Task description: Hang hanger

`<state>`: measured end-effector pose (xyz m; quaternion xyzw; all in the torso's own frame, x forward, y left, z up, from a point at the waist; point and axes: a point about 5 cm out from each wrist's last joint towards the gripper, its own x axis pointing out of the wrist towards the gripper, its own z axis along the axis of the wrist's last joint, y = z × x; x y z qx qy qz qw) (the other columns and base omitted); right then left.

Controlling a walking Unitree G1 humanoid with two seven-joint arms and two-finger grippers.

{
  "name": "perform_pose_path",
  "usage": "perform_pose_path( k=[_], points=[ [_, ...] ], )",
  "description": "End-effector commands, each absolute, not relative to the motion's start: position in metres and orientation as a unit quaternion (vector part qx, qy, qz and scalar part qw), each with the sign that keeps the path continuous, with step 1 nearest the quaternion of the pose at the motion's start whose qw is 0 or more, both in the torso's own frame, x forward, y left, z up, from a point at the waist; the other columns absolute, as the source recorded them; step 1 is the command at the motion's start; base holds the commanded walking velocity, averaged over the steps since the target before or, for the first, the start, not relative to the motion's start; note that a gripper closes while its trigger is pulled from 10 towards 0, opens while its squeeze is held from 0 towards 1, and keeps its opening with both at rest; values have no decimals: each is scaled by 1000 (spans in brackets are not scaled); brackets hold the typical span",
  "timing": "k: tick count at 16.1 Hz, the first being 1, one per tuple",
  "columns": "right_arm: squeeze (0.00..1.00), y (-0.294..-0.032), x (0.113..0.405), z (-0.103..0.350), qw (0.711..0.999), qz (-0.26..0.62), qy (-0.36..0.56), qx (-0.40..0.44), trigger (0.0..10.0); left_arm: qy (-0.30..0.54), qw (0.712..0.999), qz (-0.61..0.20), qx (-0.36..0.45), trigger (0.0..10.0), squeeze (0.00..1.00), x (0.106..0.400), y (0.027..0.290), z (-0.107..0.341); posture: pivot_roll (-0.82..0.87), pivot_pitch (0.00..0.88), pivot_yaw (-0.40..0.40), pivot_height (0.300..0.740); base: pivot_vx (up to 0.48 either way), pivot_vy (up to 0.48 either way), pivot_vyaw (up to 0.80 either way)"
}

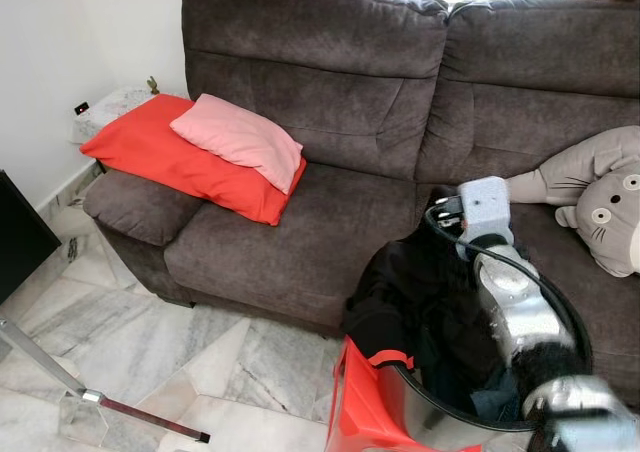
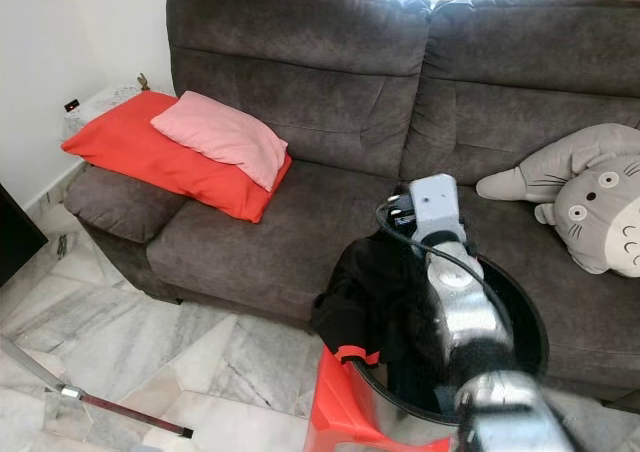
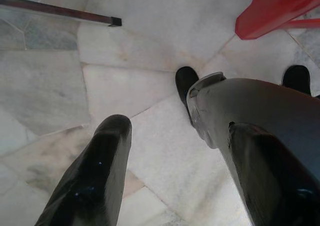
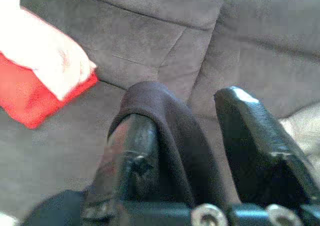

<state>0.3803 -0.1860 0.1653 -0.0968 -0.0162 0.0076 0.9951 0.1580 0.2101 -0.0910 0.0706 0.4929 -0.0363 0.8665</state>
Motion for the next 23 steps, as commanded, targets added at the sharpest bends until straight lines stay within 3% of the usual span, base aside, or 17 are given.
perform_pose_path(
  k=[1,3,8,11,12,14,15,18,20,21,23],
  points=[
    [1000,-187,378,170,999,-1,-13,-50,10000,508,857,-38,77,10000,0,150,214,-94,-96,44,49,740,0,0,0],
    [1000,-187,369,165,1000,-8,12,12,10000,509,856,-39,77,10000,0,149,214,-94,-97,39,46,740,0,0,0],
    [1000,-221,327,144,975,-35,86,-201,10000,513,854,-42,74,10000,0,146,211,-96,-109,31,31,740,0,0,0],
    [1000,-234,301,139,974,-69,107,-187,10000,518,851,-45,76,10000,0,143,211,-97,-127,45,38,740,0,0,0],
    [39,-233,295,139,977,-66,106,-175,10000,519,850,-44,77,10000,0,143,212,-97,-128,49,38,740,0,0,0],
    [0,-201,291,151,991,15,70,-112,10000,520,850,-38,79,10000,0,144,217,-96,-133,57,41,740,0,0,0],
    [0,-161,288,161,992,108,45,-51,10000,519,850,-35,80,10000,0,145,219,-95,-134,61,44,740,0,0,0],
    [0,-103,289,164,980,185,70,36,10000,517,852,-30,80,10000,0,147,222,-94,-117,66,39,740,0,0,0],
    [0,-103,289,164,980,185,70,36,10000,517,852,-30,80,10000,0,147,222,-94,-117,66,39,740,0,0,0],
    [0,-83,283,160,974,191,117,44,10000,515,853,-26,78,10000,0,148,223,-93,-116,68,34,740,0,0,0],
    [0,-81,280,145,966,117,206,101,10000,513,856,-9,68,10000,0,148,225,-92,-124,70,29,740,0,0,0]
  ],
)
